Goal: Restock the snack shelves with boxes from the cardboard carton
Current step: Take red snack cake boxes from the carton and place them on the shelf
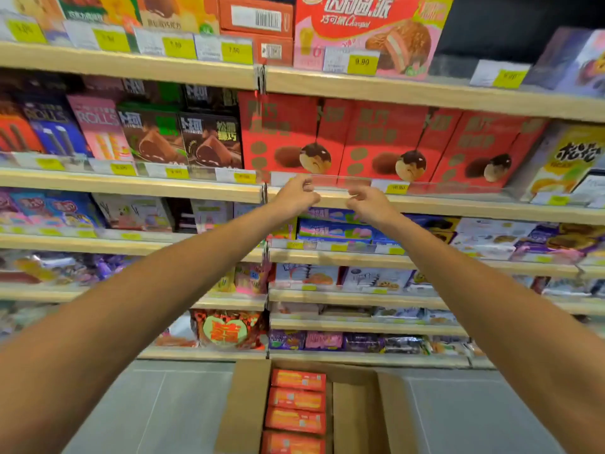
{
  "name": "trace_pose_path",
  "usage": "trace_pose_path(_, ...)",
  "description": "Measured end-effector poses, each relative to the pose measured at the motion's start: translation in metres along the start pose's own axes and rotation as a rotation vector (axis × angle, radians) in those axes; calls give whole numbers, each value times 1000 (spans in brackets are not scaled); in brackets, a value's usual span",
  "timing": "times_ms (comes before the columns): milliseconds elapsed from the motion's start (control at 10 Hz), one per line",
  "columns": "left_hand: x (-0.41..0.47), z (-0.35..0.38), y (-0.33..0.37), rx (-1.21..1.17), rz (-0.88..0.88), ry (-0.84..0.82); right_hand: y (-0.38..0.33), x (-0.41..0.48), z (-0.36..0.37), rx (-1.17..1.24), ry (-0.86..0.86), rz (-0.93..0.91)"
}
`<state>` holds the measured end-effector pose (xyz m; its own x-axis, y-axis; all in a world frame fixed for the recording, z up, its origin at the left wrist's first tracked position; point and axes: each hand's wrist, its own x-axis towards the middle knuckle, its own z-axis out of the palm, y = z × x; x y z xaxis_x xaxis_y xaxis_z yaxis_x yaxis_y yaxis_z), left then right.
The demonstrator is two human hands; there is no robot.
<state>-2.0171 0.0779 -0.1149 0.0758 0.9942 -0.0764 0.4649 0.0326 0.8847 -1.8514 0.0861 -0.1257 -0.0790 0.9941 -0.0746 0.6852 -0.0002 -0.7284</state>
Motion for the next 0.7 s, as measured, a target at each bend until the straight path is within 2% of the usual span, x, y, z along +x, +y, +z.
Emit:
trace_pose_path(200,-14,43,-72,-15,-191,-131,55,-14,55,-117,-212,103)
trace_pose_path(400,-36,96,-153,66,-318,-270,131,-28,126,-88,-396,245)
trace_pose_path(700,-64,180,-313,49,-587,-359,247,-63,217,-91,-568,473)
